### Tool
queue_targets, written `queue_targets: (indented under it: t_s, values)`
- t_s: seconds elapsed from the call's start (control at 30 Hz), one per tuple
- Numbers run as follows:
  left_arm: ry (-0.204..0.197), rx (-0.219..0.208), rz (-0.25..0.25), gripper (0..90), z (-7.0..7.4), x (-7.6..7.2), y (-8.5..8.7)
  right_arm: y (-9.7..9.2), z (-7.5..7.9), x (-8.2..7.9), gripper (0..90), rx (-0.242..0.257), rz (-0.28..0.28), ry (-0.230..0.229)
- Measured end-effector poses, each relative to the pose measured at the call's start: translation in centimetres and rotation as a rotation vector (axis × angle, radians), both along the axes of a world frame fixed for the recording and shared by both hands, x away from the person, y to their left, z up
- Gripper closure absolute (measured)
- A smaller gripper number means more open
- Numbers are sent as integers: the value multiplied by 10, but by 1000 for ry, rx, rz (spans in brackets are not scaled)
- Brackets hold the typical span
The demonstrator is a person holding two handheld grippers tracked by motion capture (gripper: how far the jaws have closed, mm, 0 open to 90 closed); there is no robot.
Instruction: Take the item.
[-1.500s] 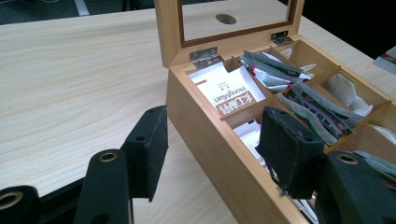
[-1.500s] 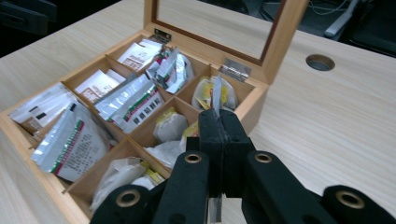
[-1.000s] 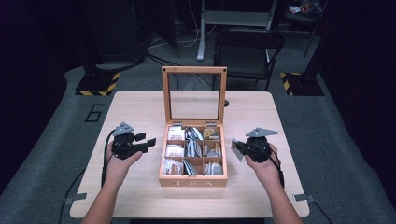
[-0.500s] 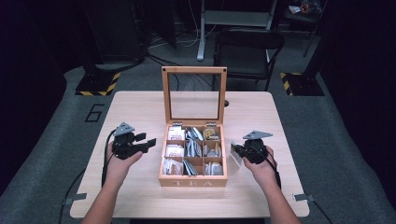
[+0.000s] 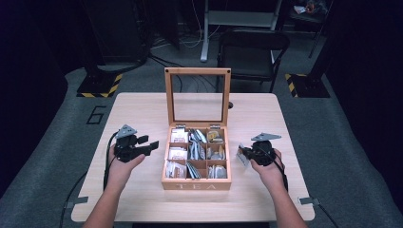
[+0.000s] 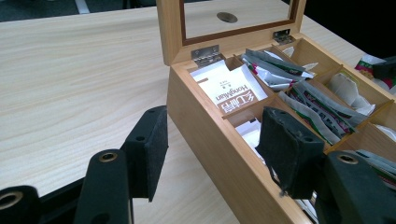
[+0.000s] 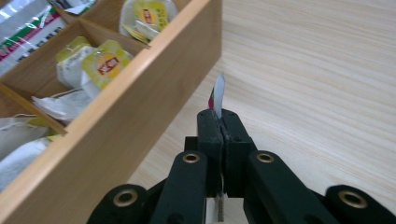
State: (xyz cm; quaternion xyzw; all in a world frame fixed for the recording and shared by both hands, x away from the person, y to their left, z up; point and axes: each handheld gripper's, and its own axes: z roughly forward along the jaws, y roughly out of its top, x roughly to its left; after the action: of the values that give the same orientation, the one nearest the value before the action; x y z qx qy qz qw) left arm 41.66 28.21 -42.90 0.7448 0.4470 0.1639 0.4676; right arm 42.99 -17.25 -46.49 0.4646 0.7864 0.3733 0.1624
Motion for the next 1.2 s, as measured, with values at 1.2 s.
queue_targets:
  t_s: [1.2]
  values:
    - [7,1,6,423,-2,1,1,-45,-35,20,782,7,-119,105]
